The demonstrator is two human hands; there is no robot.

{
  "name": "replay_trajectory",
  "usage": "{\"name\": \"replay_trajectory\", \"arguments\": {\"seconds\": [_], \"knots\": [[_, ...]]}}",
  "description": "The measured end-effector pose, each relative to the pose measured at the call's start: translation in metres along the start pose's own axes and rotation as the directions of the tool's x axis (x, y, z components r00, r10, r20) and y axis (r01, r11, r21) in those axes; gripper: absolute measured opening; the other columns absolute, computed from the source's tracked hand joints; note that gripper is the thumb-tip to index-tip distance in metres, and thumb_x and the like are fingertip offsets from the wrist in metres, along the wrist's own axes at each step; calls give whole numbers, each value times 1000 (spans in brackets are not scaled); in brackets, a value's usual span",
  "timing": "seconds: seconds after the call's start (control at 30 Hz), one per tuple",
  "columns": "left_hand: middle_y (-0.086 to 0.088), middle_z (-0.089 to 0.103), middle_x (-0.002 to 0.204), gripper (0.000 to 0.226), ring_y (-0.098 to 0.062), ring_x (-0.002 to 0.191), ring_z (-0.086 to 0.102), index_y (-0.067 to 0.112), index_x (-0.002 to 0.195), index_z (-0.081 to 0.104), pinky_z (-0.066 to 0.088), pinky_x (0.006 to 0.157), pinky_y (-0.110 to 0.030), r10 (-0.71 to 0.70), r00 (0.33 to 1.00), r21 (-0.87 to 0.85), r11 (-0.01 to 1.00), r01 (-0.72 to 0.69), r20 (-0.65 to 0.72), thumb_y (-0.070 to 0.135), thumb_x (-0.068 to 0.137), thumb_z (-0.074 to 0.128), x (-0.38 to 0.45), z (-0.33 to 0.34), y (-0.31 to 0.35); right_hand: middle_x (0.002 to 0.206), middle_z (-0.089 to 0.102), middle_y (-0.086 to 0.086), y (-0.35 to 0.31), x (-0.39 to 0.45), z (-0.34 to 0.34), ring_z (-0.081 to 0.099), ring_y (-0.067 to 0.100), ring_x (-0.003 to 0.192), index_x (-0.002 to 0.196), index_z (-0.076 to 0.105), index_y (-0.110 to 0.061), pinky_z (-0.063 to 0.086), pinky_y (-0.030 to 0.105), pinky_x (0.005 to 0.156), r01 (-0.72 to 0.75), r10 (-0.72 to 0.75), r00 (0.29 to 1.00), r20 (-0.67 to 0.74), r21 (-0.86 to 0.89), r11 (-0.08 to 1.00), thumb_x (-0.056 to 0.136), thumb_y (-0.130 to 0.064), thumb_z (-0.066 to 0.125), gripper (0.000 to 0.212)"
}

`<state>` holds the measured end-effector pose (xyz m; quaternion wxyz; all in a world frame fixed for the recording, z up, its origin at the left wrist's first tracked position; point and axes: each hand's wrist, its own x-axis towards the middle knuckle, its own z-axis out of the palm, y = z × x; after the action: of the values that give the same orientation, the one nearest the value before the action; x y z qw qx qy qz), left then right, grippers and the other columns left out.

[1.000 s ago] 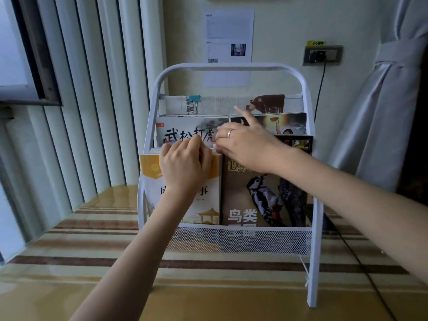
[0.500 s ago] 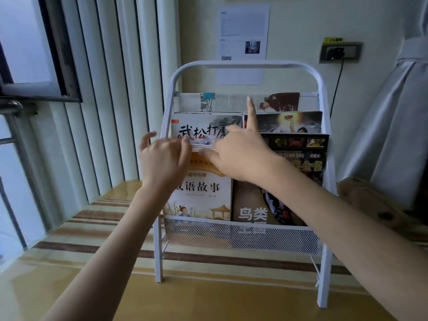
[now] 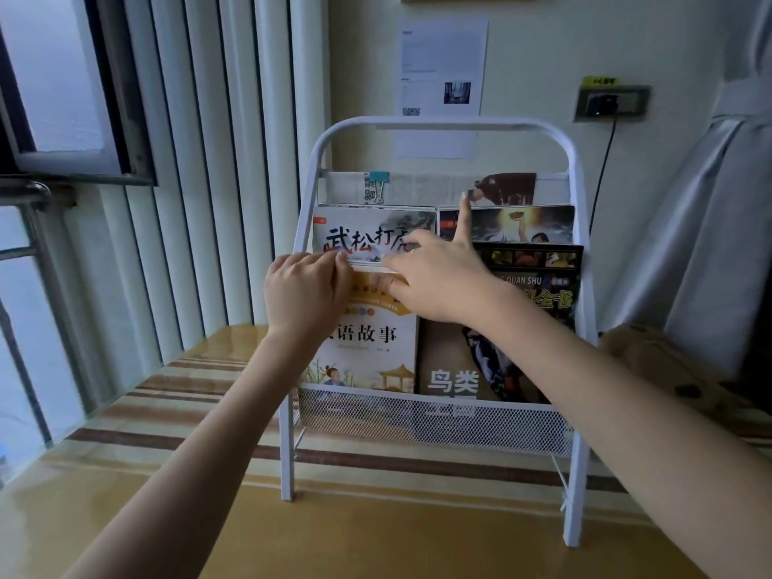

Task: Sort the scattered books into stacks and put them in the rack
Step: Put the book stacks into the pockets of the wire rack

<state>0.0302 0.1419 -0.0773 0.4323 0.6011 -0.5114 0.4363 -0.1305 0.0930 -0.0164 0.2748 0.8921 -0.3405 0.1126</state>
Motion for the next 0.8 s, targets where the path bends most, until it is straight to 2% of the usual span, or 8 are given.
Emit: {"name": "replay_trajectory", "arguments": {"seconds": [0.23,0.33,0.4,0.5,0.57,0.63,0.7,0.8], "knots": [[-7,63,55,46,-25,49,59,9,60,62,49,60,-30,-33,999,-8,999,33,11,21,97,38,-1,-1,1,144,45,-8,-4,-7,-2,23,17,142,141,39,-36,-22,75,93,-16,12,999,-47,-93,996,94,-62,9,62],[-2,44,44,58,-22,39,44,11,51,51,39,47,-25,-90,983,-25,995,96,157,35,99,27,4,-6,2,154,30,-7,-4,-4,-5,10,21,146,147,25,-39,-23,77,89,-53,53,999,2,-123,991,92,-65,5,64],[-6,52,47,71,-24,42,50,7,66,67,43,46,-29,-115,950,-52,989,135,291,44,100,17,13,-12,-3,157,23,-3,-8,0,-7,4,21,147,149,18,-36,-22,78,91,-74,77,997,22,-128,989,91,-66,3,67],[-16,66,64,61,-30,60,62,9,94,73,51,58,-35,-249,873,-146,931,336,419,43,102,22,29,-18,-18,151,37,3,-24,6,-6,19,19,145,147,31,-27,-23,75,94,-86,86,996,-1,-92,992,89,-69,5,76],[-18,67,68,65,-33,66,64,5,92,72,56,68,-41,-244,855,-172,919,355,457,45,101,21,31,-19,-20,133,56,1,-38,11,-1,44,20,132,137,47,-23,-24,71,98,-84,83,996,-34,-2,997,90,-67,6,76],[-12,64,60,72,-29,67,66,6,84,70,53,88,-41,-130,878,-108,974,201,460,47,101,13,21,-12,-17,122,63,-1,-47,15,3,58,19,117,129,55,-23,-20,68,103,-94,98,994,-54,69,993,94,-62,7,71],[-3,59,52,75,-21,65,65,11,78,69,30,114,-35,-3,916,-37,999,19,400,44,98,5,14,-6,-16,124,62,-1,-46,17,4,58,19,116,132,52,-25,-17,68,104,-92,98,992,-74,84,992,95,-60,9,67],[0,53,48,76,-19,62,64,11,65,65,16,118,-33,10,919,35,999,-26,394,44,96,3,21,-10,-17,136,54,-1,-34,15,0,46,19,130,141,41,-33,-21,69,101,-57,58,998,-2,147,987,92,-64,4,68]]}}
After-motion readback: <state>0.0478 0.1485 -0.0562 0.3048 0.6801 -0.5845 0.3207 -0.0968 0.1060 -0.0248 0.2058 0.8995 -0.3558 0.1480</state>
